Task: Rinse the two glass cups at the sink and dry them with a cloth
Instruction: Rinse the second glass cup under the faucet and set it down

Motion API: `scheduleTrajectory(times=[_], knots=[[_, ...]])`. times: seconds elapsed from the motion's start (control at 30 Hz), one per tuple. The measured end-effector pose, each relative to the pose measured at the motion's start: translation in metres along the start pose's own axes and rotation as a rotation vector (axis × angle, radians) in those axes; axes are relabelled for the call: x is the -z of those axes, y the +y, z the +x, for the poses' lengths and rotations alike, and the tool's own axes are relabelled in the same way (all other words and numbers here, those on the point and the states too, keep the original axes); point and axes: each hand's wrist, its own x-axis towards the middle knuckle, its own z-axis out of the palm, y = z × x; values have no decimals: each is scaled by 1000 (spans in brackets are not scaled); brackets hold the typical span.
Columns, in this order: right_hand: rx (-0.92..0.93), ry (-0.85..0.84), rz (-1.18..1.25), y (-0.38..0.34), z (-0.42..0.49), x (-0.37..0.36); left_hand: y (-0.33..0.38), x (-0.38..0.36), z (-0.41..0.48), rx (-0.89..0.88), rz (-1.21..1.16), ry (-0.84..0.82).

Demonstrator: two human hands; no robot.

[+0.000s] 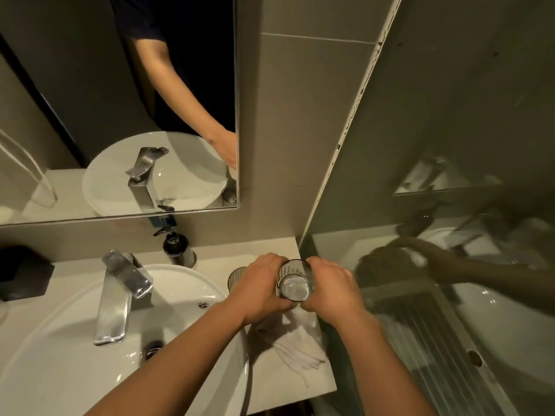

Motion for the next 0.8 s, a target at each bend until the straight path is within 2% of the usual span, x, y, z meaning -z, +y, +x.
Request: scheduleTrajectory(times=[0.13, 0.23, 0.47, 0.8], knots=[[147, 32, -11, -37, -42, 26, 8, 32, -65, -12, -148, 99], [277, -9, 14, -73, -63, 25, -5, 48, -118, 20, -197, 167], [523, -181, 0, -153, -73, -27, -53, 57, -217, 258, -219, 241], [633, -297, 11, -213, -78, -88, -101, 52, -279, 448, -225, 260]])
